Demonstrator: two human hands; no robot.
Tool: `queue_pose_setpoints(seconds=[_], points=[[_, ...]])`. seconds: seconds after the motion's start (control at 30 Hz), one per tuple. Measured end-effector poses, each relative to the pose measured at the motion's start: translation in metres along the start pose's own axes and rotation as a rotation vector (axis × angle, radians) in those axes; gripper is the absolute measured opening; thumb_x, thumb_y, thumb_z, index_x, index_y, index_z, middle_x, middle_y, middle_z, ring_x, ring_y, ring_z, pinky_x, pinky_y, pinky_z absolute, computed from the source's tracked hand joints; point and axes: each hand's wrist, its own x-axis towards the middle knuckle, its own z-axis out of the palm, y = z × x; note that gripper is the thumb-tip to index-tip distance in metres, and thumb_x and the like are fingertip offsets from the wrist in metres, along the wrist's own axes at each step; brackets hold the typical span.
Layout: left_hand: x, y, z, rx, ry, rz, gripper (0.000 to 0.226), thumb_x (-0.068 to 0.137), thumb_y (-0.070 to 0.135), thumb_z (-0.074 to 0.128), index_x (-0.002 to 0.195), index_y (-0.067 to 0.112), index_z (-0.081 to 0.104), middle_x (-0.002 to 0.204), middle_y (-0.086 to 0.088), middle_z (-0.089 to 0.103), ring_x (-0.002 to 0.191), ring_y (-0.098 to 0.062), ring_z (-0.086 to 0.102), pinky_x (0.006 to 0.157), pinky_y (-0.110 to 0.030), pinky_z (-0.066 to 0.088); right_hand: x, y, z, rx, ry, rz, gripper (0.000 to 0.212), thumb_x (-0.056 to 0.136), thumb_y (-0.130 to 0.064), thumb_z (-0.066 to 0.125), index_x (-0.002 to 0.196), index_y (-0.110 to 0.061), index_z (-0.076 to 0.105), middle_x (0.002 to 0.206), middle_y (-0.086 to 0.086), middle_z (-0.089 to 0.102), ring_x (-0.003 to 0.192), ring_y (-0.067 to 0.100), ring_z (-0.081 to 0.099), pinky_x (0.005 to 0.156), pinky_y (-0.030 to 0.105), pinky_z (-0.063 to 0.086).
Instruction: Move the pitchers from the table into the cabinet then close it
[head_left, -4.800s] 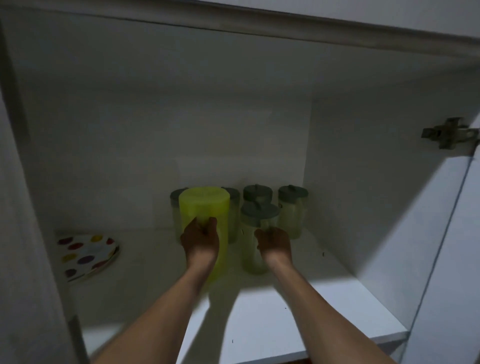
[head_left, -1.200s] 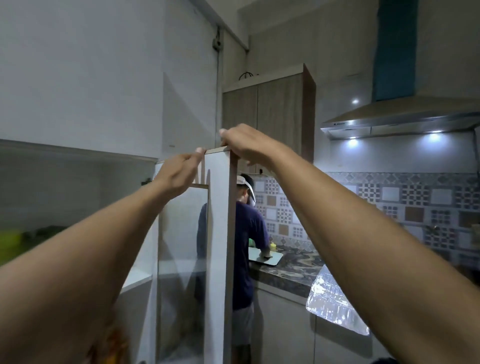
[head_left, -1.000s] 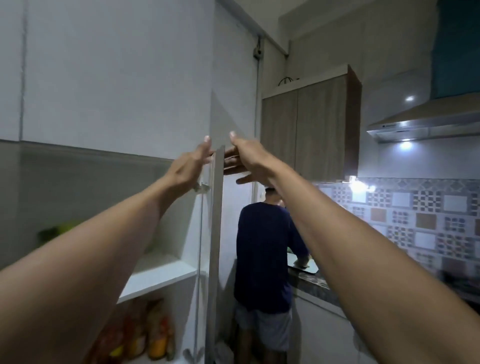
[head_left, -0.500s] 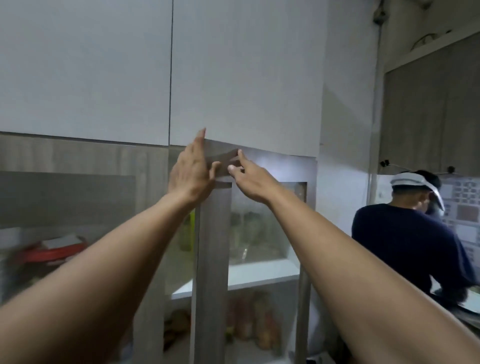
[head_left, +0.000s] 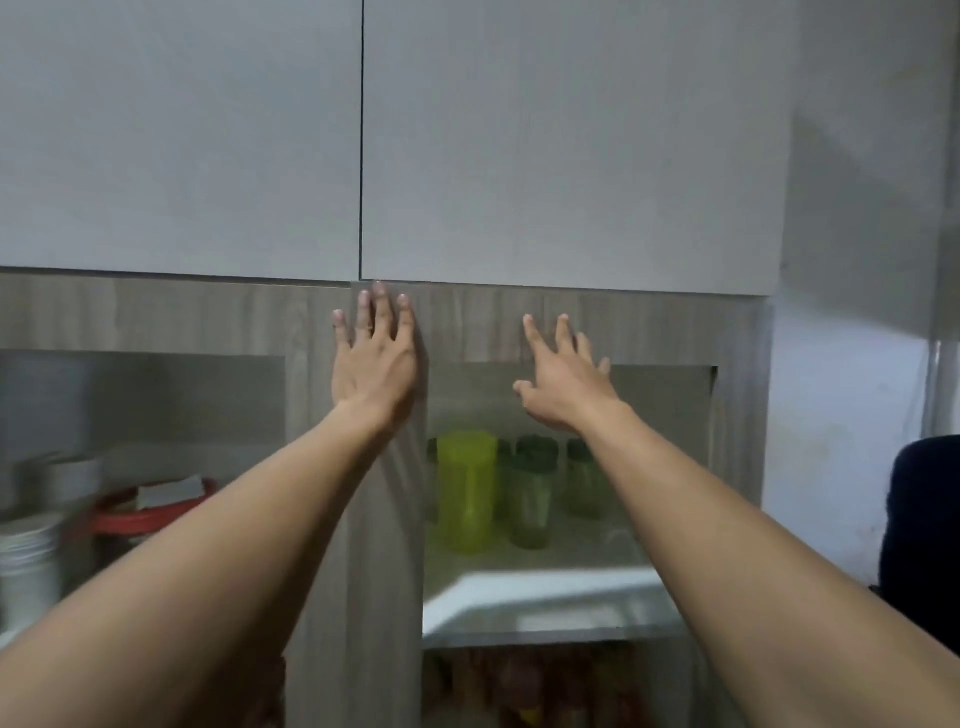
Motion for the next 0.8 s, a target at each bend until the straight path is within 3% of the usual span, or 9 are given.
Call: queue_pose_setpoints(seconds=[0.1, 0.23, 0.67, 0.8], points=[[0.009, 0.002, 0.022, -0.063, -0.04, -0.014, 0.064, 0.101, 0.024, 0.03, 0.156, 0.009, -0.001, 0.163, -0.021, -0.007, 0.15, -0.038, -0.004, 0.12, -0.057, 0.003, 0.012, 0.006, 0.018, 0.005, 0.03, -0.036, 0.084, 0.1, -0.039, 0.049, 0.159, -0.034, -0.01, 0.167, 0.009, -0.022, 0.154, 0.037, -0.011, 0.12, 0.066, 0.003], [0.013, 0.018, 0.051, -0.11, -0.027, -0.013, 0.072, 0.099, 0.053, 0.023, 0.156, 0.014, 0.002, 0.163, -0.019, -0.006, 0.151, -0.036, -0.003, 0.119, -0.054, 0.004, 0.03, 0.014, 0.033, 0.02, 0.071, -0.059, 0.084, 0.1, -0.038, 0.049, 0.16, -0.033, -0.009, 0.166, 0.01, -0.022, 0.153, 0.037, -0.014, 0.119, 0.067, 0.002], [0.023, 0.027, 0.066, -0.177, -0.016, -0.08, 0.072, 0.099, 0.054, 0.025, 0.157, 0.02, 0.001, 0.164, -0.014, -0.008, 0.151, -0.031, -0.003, 0.119, -0.055, 0.006, 0.042, 0.026, 0.038, 0.1, 0.047, -0.083, 0.085, 0.096, -0.029, 0.056, 0.161, -0.031, 0.002, 0.168, 0.008, -0.019, 0.154, 0.035, -0.014, 0.119, 0.067, 0.007], [0.02, 0.027, 0.059, -0.176, -0.07, -0.045, 0.068, 0.099, 0.054, 0.025, 0.157, 0.02, 0.01, 0.164, -0.015, -0.002, 0.151, -0.032, 0.003, 0.12, -0.056, 0.008, 0.03, 0.025, 0.02, 0.251, 0.017, -0.075, 0.079, 0.097, -0.032, 0.059, 0.16, -0.03, 0.012, 0.17, 0.008, 0.001, 0.155, 0.032, 0.007, 0.121, 0.063, 0.016]])
